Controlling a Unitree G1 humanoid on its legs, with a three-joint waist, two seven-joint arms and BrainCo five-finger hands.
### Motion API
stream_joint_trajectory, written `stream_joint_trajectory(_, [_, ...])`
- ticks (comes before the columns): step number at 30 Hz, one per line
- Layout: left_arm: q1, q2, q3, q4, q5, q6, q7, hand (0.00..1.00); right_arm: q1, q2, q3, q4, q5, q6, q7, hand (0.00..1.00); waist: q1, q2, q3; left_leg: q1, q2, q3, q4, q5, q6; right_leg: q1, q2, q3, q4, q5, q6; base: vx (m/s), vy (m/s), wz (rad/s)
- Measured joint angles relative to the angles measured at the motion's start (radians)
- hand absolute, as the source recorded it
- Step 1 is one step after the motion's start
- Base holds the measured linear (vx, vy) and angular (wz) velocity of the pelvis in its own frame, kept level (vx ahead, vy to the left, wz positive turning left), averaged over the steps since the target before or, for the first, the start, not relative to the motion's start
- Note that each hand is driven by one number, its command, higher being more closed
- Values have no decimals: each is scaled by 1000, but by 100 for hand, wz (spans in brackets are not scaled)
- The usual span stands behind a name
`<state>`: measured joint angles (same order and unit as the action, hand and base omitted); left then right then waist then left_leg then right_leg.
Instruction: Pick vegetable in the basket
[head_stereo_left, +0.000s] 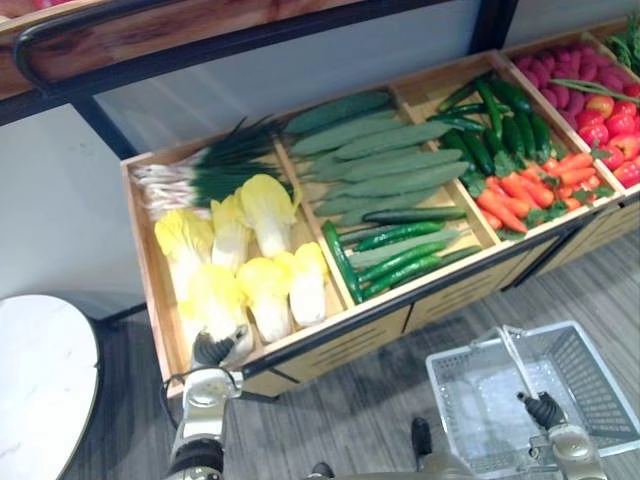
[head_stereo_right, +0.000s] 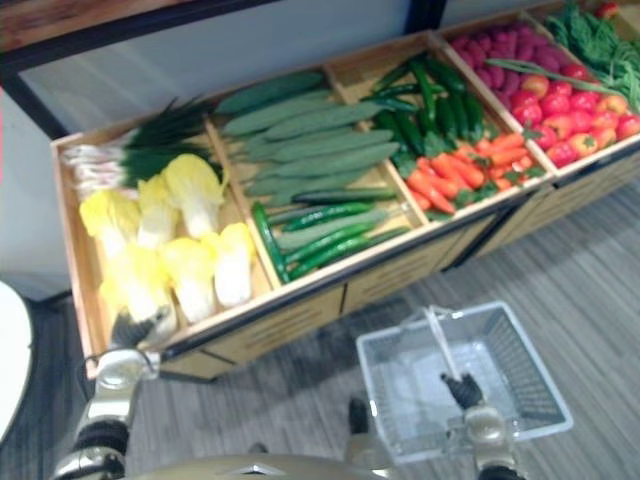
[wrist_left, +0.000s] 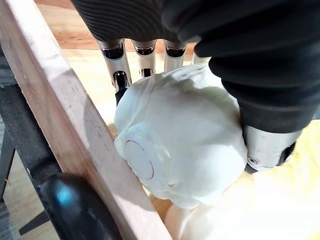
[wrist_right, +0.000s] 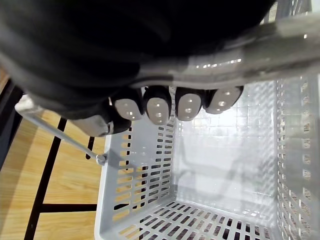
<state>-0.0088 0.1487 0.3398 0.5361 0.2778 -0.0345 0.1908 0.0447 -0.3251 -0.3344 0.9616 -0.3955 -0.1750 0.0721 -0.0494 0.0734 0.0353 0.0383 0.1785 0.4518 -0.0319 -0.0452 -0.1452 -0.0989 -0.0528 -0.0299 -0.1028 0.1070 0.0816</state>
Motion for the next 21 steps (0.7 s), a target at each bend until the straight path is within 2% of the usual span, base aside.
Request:
stream_joint_trajectory(4, [82, -31, 4, -109, 2, 3, 8, 100, 20, 12, -14, -4, -2, 0, 0, 100, 9, -3, -7, 1, 2, -18, 0, 5, 7, 10, 3, -16, 2, 0, -1, -79, -50, 13])
stream_joint_trajectory(6, [107, -43, 4, -173, 4, 3, 26, 100, 41, 15, -13, -7, -2, 0, 0, 100, 24, -6, -20, 3, 8, -25, 0, 8, 12, 16, 4, -22, 2, -1, -2, -97, -64, 9])
stream_joint_trajectory(10, [130, -54, 32, -272, 12, 2, 46, 100, 53, 21, -11, -23, -10, 0, 2, 100, 27, -10, -26, 1, 9, -28, -1, 12, 16, 16, 3, -27, 1, -2, -4, -74, -42, 3])
stream_joint_trajectory(13, [134, -95, 58, -352, 14, 2, 64, 100, 68, 27, -12, -36, -30, -1, 2, 100, 32, -16, -31, -1, 9, -28, -2, 13, 15, 15, 2, -24, 2, -1, -2, -32, -18, 0])
stream_joint_trajectory(21, [133, -166, 109, -587, 21, 1, 153, 100, 104, 61, -13, -47, -36, -2, 3, 100, 46, -46, -48, 1, 11, -26, -1, 13, 15, 14, 4, -20, 8, -1, -3, 7, -3, 0])
